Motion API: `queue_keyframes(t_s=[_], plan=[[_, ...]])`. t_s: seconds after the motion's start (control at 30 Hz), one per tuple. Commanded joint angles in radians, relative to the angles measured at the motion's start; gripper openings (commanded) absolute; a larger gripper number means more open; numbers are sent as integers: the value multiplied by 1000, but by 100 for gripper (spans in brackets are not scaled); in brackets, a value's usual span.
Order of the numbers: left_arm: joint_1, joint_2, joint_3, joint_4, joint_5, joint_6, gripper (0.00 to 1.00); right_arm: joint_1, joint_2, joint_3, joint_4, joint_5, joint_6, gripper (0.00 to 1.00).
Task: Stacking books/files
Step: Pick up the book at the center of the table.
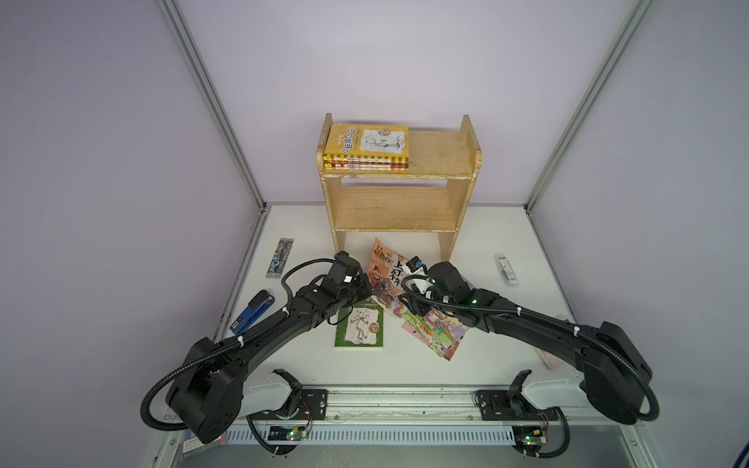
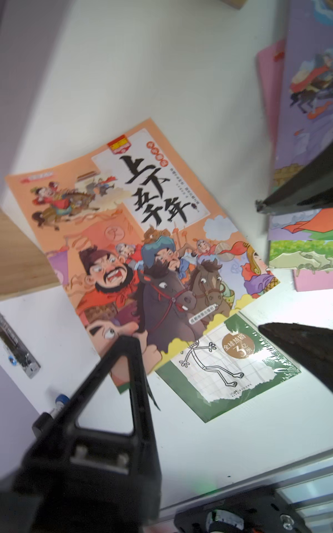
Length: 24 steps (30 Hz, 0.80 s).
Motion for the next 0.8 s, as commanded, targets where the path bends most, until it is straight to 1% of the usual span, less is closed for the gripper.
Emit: queue_keyframes(t_s=[0.0, 0.1, 0.17, 0.23, 0.37, 0.43, 0.6, 0.67, 0.77], plan=[[-2, 3, 16, 10, 35, -24, 0, 54, 20, -16, 145, 54, -141, 61], [0, -1, 19, 14, 44, -35, 0, 103, 46, -51, 282, 84, -142, 62], [-1, -9, 21, 15, 46, -41, 0, 134, 73, -49, 340, 151, -133, 61], [-1, -21, 18, 28, 50, -46, 0, 169, 102, -38, 376, 257, -133, 61], [1, -39, 30, 19, 42, -49, 0, 217, 142, -3, 411, 344, -179, 61], [1, -46, 39, 7, 34, -46, 0, 232, 157, 13, 417, 354, -198, 61], [4, -64, 48, 0, 33, -54, 0, 244, 196, 32, 458, 458, -214, 60], [6, -71, 50, -6, 34, -58, 0, 244, 206, 32, 480, 510, -215, 58], [11, -79, 54, -13, 49, -66, 0, 244, 211, 23, 520, 553, -239, 54]])
